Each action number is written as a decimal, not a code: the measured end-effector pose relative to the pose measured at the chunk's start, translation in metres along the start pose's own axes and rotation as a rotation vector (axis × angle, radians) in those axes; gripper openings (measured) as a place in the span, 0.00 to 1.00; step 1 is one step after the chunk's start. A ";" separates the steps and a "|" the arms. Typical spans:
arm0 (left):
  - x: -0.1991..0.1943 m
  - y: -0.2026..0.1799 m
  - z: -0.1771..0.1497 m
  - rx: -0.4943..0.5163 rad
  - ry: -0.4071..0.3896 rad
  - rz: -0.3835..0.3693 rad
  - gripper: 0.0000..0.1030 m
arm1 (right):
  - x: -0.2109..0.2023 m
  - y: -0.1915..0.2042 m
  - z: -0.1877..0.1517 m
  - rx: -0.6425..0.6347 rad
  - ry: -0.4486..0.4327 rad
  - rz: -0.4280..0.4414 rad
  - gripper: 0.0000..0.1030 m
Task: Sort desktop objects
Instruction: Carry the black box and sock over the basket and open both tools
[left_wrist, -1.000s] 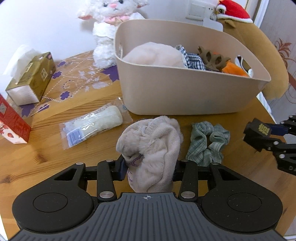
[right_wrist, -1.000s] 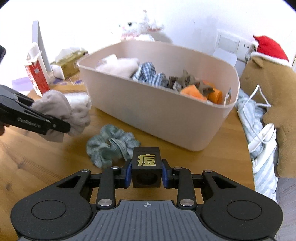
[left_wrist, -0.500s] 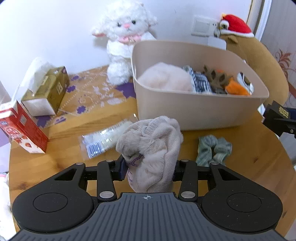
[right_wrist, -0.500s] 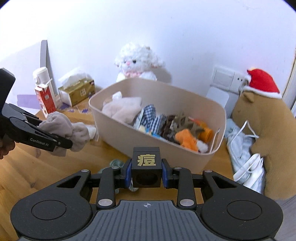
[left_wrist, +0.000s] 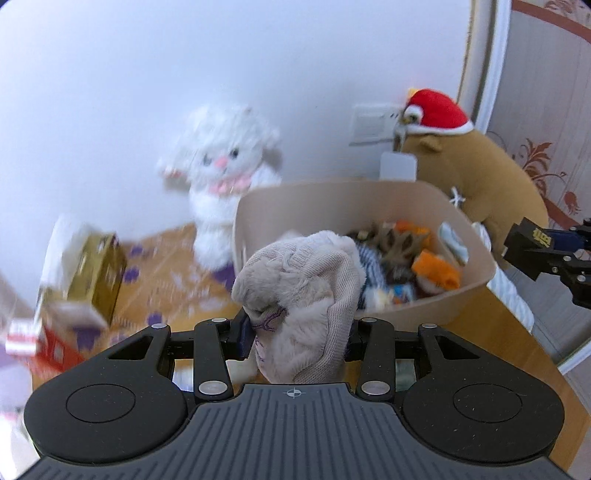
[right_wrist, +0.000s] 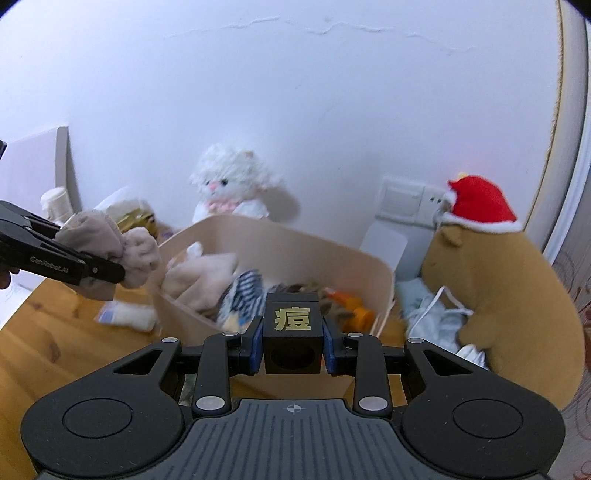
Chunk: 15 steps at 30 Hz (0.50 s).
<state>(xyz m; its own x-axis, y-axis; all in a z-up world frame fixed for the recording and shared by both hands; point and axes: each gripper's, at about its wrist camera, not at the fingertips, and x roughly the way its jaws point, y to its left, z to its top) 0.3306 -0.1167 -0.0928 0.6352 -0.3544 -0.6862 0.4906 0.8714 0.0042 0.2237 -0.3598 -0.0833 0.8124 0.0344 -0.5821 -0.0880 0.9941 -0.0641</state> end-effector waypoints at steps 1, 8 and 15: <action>0.000 -0.003 0.005 0.014 -0.010 0.002 0.42 | 0.000 -0.003 0.002 0.001 -0.007 -0.004 0.28; 0.012 -0.022 0.031 0.077 -0.039 -0.009 0.42 | 0.004 -0.024 0.015 -0.004 -0.048 -0.034 0.28; 0.039 -0.044 0.047 0.107 -0.024 -0.020 0.42 | 0.018 -0.033 0.026 -0.051 -0.077 -0.070 0.28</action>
<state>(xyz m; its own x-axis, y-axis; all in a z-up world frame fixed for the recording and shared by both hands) 0.3620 -0.1845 -0.0855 0.6379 -0.3807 -0.6694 0.5636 0.8232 0.0689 0.2561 -0.3891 -0.0705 0.8595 -0.0253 -0.5106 -0.0568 0.9879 -0.1446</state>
